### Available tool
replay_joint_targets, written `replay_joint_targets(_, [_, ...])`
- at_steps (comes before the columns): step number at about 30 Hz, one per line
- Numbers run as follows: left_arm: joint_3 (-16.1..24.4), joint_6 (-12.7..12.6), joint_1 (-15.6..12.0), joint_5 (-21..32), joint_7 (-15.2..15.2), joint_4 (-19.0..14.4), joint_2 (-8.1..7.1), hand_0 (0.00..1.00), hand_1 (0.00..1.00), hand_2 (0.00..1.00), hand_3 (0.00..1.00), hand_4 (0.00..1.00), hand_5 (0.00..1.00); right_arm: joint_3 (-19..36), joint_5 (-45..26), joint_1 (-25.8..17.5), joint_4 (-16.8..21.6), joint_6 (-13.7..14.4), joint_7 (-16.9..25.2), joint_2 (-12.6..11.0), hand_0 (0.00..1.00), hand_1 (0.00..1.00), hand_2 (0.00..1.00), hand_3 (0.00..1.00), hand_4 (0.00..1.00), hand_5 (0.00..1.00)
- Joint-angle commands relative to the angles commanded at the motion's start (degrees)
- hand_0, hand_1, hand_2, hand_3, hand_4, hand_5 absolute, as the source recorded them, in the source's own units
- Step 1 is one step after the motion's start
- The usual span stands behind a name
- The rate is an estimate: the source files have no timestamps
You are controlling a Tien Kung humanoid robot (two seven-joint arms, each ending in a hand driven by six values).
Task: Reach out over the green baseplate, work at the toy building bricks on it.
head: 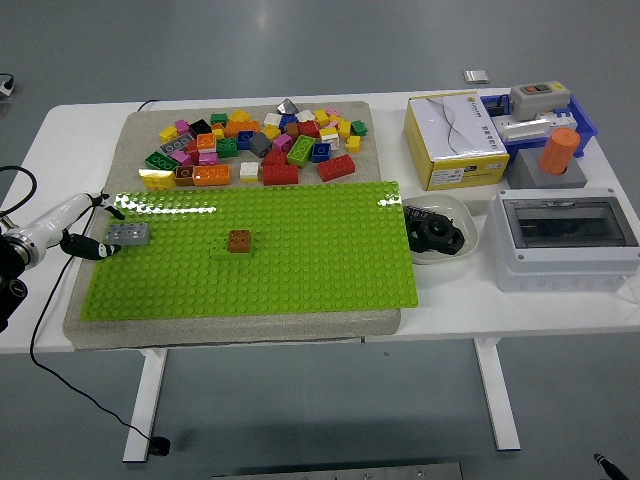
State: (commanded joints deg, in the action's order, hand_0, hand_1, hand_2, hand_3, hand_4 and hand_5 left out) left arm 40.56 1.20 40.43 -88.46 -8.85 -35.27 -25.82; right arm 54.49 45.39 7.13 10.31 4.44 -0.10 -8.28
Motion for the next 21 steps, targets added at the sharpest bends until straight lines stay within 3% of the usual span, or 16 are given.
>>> replay_joint_targets(21, [-0.7,-0.1,0.5,0.1,-0.3,0.8,0.45,0.998,0.998,0.998,0.664,0.773,0.002,-0.7,-0.7,0.1,0.0,0.0,0.2,0.3,0.696,0.589,0.711,0.693,0.742,0.778])
